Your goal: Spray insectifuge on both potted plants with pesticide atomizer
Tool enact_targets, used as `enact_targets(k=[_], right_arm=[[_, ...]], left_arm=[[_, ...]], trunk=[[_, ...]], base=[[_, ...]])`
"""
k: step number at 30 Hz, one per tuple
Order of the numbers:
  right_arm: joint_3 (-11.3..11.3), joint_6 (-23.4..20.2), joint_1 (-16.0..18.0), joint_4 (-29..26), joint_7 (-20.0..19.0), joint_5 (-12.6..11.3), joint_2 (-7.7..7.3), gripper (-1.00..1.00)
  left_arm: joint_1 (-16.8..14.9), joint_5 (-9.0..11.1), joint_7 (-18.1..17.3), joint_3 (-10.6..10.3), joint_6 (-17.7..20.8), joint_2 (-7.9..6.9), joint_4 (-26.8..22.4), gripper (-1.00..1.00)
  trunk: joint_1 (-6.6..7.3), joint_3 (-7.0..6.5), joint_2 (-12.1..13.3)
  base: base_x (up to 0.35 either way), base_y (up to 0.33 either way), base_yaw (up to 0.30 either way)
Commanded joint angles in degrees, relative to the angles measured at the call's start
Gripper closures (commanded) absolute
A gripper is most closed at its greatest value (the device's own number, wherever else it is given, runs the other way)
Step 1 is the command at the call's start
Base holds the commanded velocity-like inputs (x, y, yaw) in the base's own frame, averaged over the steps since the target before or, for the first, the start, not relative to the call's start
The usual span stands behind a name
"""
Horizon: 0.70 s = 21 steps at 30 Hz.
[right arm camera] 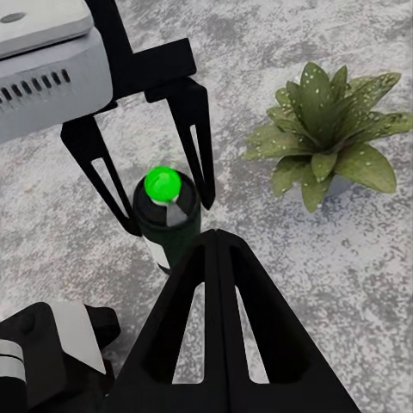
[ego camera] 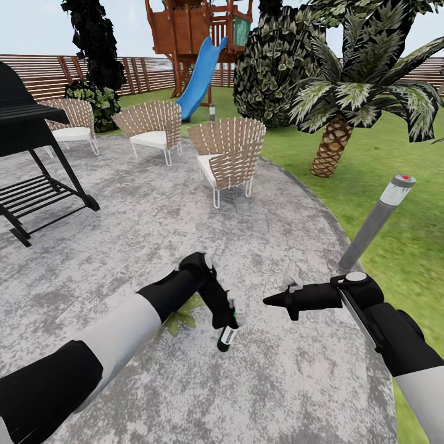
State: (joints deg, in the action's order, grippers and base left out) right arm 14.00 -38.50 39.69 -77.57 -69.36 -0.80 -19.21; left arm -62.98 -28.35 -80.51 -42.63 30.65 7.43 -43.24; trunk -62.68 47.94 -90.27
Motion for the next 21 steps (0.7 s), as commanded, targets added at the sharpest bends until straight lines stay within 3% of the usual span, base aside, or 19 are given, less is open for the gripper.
enact_targets(k=[1,21], right_arm=[[0.06,-0.43,0.04,-0.05,-0.08,-0.08,-0.04,1.0],[1.56,-0.43,0.04,-0.11,-0.08,-0.08,-0.04,1.0]], left_arm=[[-0.03,-0.3,-0.35,0.0,0.63,0.02,-0.1,1.0],[-0.03,-0.24,1.32,0.0,0.9,0.13,-0.21,1.0]], trunk=[[0.0,0.05,-0.03],[0.0,0.05,-0.03]], base=[[0.0,0.0,0.0],[0.0,0.0,0.0]])
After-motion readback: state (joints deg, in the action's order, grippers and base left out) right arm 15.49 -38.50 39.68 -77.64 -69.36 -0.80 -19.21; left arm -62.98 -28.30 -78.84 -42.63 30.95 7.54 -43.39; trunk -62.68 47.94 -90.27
